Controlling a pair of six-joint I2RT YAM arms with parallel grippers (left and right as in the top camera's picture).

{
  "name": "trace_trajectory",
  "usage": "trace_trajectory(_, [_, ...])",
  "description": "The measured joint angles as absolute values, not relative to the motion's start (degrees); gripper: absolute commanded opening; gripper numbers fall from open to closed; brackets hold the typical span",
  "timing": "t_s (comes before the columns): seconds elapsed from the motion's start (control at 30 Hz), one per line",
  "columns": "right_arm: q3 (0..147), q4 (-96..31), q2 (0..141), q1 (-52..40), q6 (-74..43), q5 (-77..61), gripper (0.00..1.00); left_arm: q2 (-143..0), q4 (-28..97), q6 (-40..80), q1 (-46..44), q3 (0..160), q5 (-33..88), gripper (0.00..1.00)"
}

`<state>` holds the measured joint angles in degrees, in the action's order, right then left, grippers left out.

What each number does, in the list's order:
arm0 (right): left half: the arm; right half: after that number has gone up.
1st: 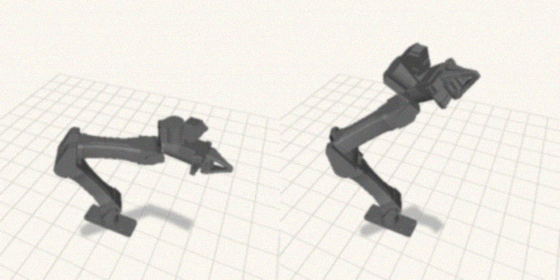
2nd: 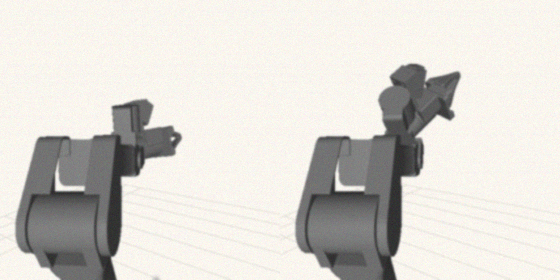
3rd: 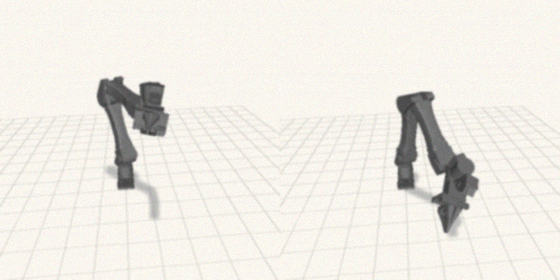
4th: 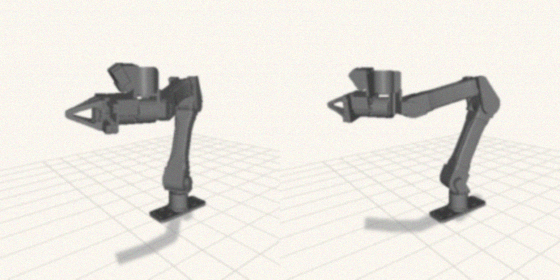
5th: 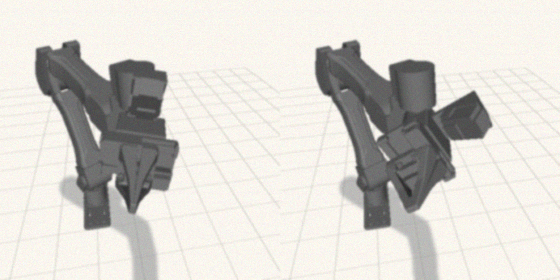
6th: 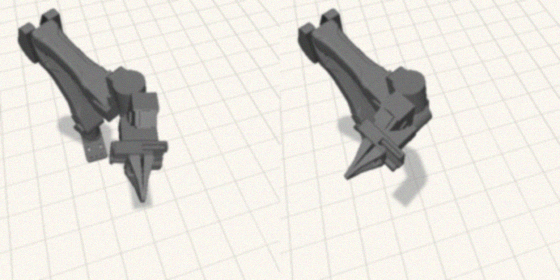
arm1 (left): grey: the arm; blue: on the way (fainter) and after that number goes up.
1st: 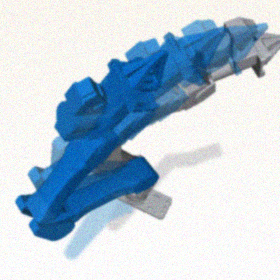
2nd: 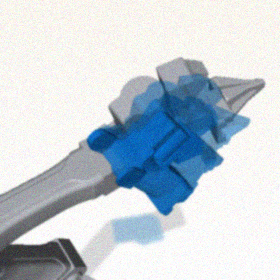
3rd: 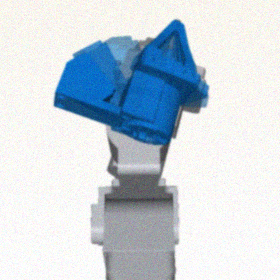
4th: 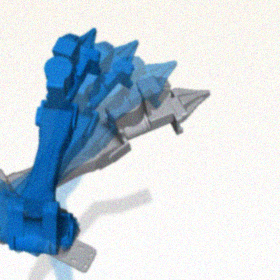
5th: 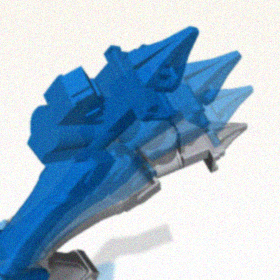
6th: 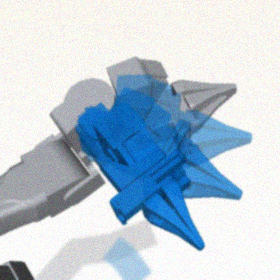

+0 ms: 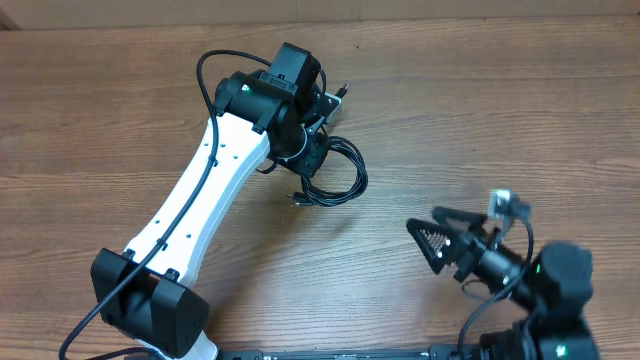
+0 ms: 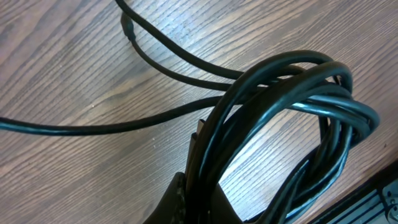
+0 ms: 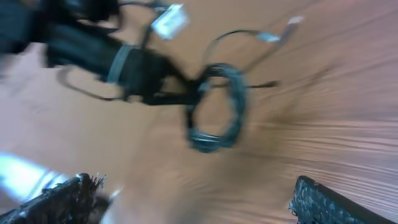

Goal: Untangle cables
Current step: 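Move the right gripper toward the bundle held by the left gripper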

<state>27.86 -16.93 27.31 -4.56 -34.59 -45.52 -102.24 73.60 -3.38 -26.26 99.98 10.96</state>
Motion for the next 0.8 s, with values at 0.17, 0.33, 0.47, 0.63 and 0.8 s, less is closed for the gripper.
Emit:
trace_trajectory(0.17, [31.97, -3.09, 39.99, -4.58, -35.42, -59.46, 0.91, -102.24, 75.05, -3.36, -26.24, 99.98, 12.12, 0.04])
trace_trajectory(0.33, [32.12, 2.52, 49.69, -4.64, -35.59, -59.33, 0.73, -102.24, 75.44, -3.36, -26.26, 99.98, 16.4, 0.04])
trace_trajectory(0.47, [32.12, 2.87, 59.11, -7.2, -33.52, -58.08, 0.63, -102.24, 76.09, -3.33, -26.26, 99.98, 18.39, 0.04])
trace_trajectory(0.63, [32.05, 9.23, 66.59, -15.44, -32.21, -54.89, 0.43, -102.24, 76.64, -3.38, -26.06, 99.98, 18.04, 0.04])
trace_trajectory(0.8, [32.08, 11.94, 67.13, -18.48, -32.14, -51.79, 0.33, -102.24, 76.86, -3.4, -25.06, 99.98, 15.64, 0.04])
